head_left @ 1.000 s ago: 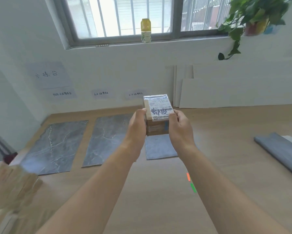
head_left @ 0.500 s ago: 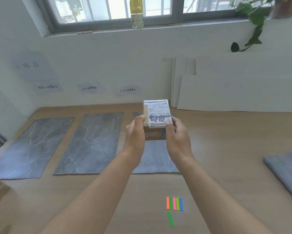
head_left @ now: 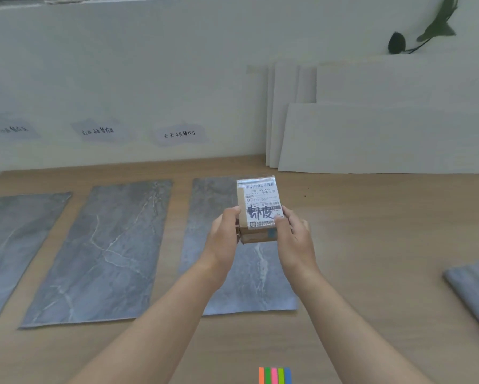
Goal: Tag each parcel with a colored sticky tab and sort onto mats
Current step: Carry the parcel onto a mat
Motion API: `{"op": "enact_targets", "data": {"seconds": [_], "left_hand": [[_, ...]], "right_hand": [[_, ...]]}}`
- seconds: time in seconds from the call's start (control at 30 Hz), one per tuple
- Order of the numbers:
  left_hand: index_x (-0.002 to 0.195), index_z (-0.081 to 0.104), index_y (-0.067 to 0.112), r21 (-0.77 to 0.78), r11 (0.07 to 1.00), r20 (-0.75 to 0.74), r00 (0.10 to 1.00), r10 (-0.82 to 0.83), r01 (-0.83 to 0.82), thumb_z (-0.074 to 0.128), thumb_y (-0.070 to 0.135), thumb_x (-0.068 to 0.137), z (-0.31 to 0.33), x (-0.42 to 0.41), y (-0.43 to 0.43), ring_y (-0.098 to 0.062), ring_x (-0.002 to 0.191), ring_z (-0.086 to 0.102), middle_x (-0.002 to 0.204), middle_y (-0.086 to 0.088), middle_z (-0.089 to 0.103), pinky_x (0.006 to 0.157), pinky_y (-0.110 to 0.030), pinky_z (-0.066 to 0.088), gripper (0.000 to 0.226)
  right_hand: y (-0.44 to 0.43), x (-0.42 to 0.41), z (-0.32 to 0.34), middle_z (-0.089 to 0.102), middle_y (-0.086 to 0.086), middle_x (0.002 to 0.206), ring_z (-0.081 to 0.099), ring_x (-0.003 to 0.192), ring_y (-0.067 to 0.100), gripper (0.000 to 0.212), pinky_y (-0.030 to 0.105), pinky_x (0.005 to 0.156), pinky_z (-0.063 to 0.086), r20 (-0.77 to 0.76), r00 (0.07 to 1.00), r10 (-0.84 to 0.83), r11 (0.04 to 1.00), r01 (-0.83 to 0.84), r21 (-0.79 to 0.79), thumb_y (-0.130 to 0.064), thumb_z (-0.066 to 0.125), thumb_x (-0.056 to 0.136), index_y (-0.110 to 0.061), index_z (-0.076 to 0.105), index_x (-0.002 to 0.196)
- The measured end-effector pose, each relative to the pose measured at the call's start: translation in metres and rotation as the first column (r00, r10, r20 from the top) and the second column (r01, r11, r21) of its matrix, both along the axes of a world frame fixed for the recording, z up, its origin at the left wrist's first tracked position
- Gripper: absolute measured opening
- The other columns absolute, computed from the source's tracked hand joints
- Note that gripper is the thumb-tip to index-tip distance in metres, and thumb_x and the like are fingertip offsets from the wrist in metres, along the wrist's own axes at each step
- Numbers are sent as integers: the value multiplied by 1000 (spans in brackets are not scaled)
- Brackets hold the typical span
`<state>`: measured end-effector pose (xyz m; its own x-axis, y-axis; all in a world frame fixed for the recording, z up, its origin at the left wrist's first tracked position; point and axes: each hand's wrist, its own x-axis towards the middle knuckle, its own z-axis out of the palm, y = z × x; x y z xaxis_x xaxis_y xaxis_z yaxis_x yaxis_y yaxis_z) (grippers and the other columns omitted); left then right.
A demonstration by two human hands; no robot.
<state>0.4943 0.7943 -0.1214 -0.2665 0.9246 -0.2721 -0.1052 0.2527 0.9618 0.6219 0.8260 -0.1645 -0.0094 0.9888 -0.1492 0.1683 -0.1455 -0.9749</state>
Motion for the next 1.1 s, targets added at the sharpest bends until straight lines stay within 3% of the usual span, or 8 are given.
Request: {"op": "enact_targets", "data": {"seconds": [0.13,0.23,0.3,0.43,0.6,0.8,1.0,1.1], "left_hand": [[82,78,30,-49,998,-9,999,-40,39,39,30,102,-39,-5,41,-13,92,67,93,7,77,99,-38,47,44],[94,77,27,-65,996,-23,998,-55,53,39,35,99,-69,-8,72,-17,101,67,101,5,77,104,-43,47,40],[94,76,25,-77,996,-12,999,-43,42,39,33,100,-90,-12,92,-15,99,68,99,5,77,104,-44,48,38],[85,78,33,-95,995,-16,999,-29,27,40,39,93,-128,-19,130,-14,101,68,98,8,77,104,-42,48,39],[89,72,26,-118,993,14,1000,9,-8,40,31,102,-169,-30,178,-11,95,66,84,15,75,102,-37,49,35],[87,71,27,-78,997,8,1000,-1,1,37,33,104,-202,-36,216,-8,98,66,82,19,75,98,-30,48,38],[84,68,30,-31,999,-12,999,31,-31,38,34,104,-209,-33,239,-10,101,64,82,17,75,101,-32,47,37],[92,62,32,-38,998,-12,999,43,-44,40,36,104,-205,-34,233,-6,109,55,102,16,65,109,-33,40,26]], "right_hand": [[38,-6,-37,53,-3,128,47,96,-27,35,12,86,40,-7,1000,-12,999,12,-53,-36,45,102,-35,64,132],[68,-13,-69,63,-2,127,60,111,-2,47,38,105,48,7,1000,-27,996,27,-89,-55,45,88,-38,68,124],[88,-18,-92,65,-2,126,61,116,7,54,44,109,46,1,998,-65,991,64,-118,-59,45,81,-36,69,124],[123,-27,-125,67,-3,126,62,118,8,56,43,109,46,-51,992,-113,984,104,-147,-55,49,79,-30,71,123],[166,-37,-162,74,-9,116,66,113,9,45,45,105,51,-116,980,-159,980,142,-138,-43,49,87,-24,72,122],[208,-45,-204,74,-4,119,66,116,11,43,43,108,50,-226,940,-256,965,235,-114,-32,55,91,-15,68,128],[227,-44,-213,73,-8,119,64,115,6,34,33,106,50,-239,941,-238,971,221,-94,-26,49,102,-20,66,130],[222,-41,-205,67,-19,117,58,109,-8,37,22,103,45,-195,944,-265,963,251,-93,-28,48,102,-19,62,136]]}}
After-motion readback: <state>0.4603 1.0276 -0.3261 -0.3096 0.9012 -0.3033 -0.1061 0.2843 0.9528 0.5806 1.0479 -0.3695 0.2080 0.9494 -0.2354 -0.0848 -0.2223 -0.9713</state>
